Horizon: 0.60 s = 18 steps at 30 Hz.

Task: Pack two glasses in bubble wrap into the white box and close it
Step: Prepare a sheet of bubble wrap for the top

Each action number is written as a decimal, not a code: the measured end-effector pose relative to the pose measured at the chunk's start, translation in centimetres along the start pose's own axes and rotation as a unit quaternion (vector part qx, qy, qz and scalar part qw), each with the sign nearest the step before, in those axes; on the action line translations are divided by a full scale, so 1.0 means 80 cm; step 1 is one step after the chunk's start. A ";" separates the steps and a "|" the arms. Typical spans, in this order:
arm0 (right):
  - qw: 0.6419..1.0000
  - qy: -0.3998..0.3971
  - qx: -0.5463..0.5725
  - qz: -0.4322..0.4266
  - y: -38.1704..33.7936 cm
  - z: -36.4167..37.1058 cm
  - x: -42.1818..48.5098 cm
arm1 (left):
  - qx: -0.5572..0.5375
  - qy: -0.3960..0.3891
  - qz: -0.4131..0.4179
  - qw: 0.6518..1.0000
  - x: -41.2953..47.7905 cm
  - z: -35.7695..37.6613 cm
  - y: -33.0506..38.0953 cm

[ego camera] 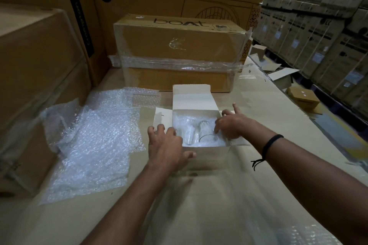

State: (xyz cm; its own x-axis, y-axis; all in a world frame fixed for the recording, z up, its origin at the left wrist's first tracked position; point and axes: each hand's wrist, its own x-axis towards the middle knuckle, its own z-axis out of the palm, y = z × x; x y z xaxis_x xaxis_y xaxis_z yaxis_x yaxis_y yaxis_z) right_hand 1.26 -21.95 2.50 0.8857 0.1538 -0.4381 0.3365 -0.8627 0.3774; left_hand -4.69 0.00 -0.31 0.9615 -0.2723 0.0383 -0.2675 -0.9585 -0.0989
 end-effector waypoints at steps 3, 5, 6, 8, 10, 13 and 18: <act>1.000 -0.014 -0.015 0.004 -0.005 -0.002 0.006 | 0.006 -0.044 0.011 0.999 -0.002 0.002 0.003; 1.000 -0.020 -0.012 0.010 -0.008 -0.004 0.004 | -0.005 -0.067 0.010 0.998 -0.001 0.003 0.004; 1.000 -0.019 -0.013 0.015 -0.009 -0.005 0.002 | -0.006 -0.071 0.011 0.997 0.000 0.002 0.004; 0.999 0.016 0.007 0.033 -0.013 -0.004 -0.004 | -0.005 -0.067 0.019 0.998 -0.002 0.003 0.002; 0.991 0.098 0.075 0.055 -0.022 -0.003 -0.017 | -0.024 -0.025 0.033 0.999 -0.010 0.006 -0.003; 0.937 0.292 0.188 0.045 -0.052 0.009 -0.042 | -0.159 0.141 0.067 0.975 -0.027 0.024 -0.027; 0.818 0.480 0.313 -0.045 -0.149 0.051 -0.077 | -0.257 0.307 -0.076 0.913 -0.052 0.071 -0.134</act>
State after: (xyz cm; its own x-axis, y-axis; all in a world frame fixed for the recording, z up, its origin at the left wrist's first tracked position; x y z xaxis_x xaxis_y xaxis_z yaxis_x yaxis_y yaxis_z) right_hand -9.51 -14.54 -2.66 0.8101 0.2784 0.5161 0.4510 -0.8582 -0.2450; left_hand -5.44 11.89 -5.05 0.8156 0.0229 0.5782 -0.2792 -0.8596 0.4279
